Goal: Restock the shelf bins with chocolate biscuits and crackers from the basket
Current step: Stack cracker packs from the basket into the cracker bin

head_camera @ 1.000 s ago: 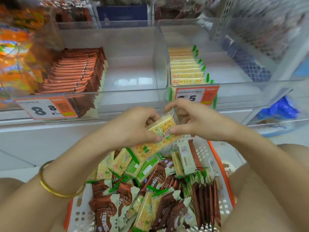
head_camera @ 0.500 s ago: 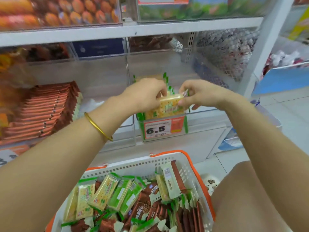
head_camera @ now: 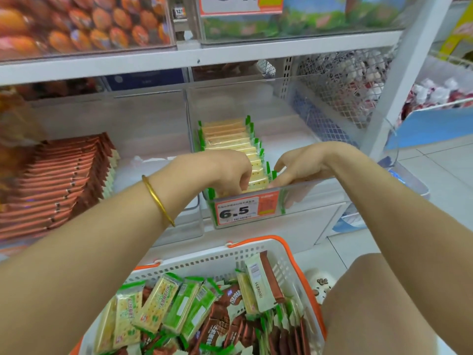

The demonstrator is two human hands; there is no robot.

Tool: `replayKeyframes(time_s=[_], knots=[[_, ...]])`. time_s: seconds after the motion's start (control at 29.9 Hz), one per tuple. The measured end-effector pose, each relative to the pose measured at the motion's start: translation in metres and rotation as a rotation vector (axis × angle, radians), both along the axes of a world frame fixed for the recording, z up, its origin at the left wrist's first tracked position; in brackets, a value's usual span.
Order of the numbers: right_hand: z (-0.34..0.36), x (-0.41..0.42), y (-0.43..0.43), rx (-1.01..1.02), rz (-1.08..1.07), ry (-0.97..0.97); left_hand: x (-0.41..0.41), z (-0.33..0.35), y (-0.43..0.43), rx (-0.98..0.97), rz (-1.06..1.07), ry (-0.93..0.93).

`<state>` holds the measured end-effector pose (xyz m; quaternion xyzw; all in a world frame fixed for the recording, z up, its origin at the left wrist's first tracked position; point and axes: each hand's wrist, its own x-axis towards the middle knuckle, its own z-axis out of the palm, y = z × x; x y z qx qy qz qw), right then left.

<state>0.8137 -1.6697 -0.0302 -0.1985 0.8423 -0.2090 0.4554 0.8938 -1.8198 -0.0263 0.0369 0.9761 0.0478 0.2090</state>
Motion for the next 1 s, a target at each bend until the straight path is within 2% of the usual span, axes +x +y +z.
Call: replayKeyframes(time_s=[0.17,0.37,0.47,0.74,0.87,0.94,1.0], knots=[[-0.004,0.000,-0.007,-0.025,-0.068,-0.110,-0.006,0.000,0.001,-0.018,0.067,-0.114],[-0.012,0.003,-0.016,-0.187,-0.160,0.026,-0.003,0.000,0.001,-0.143,0.046,-0.027],[-0.015,0.001,-0.015,-0.222,-0.193,0.011,-0.001,-0.001,0.001,-0.178,0.045,0.003],[-0.013,0.005,-0.019,-0.078,-0.118,0.156,0.001,0.001,0.000,-0.215,0.019,0.044],[-0.014,0.007,-0.023,0.014,-0.051,0.189,0.001,-0.004,0.001,-0.241,0.009,0.003],[-0.010,0.009,-0.023,0.089,-0.010,0.266,0.001,-0.005,0.003,-0.267,0.009,0.030],[-0.001,0.013,-0.018,0.150,0.023,0.411,0.008,-0.002,0.005,-0.286,0.022,0.137]])
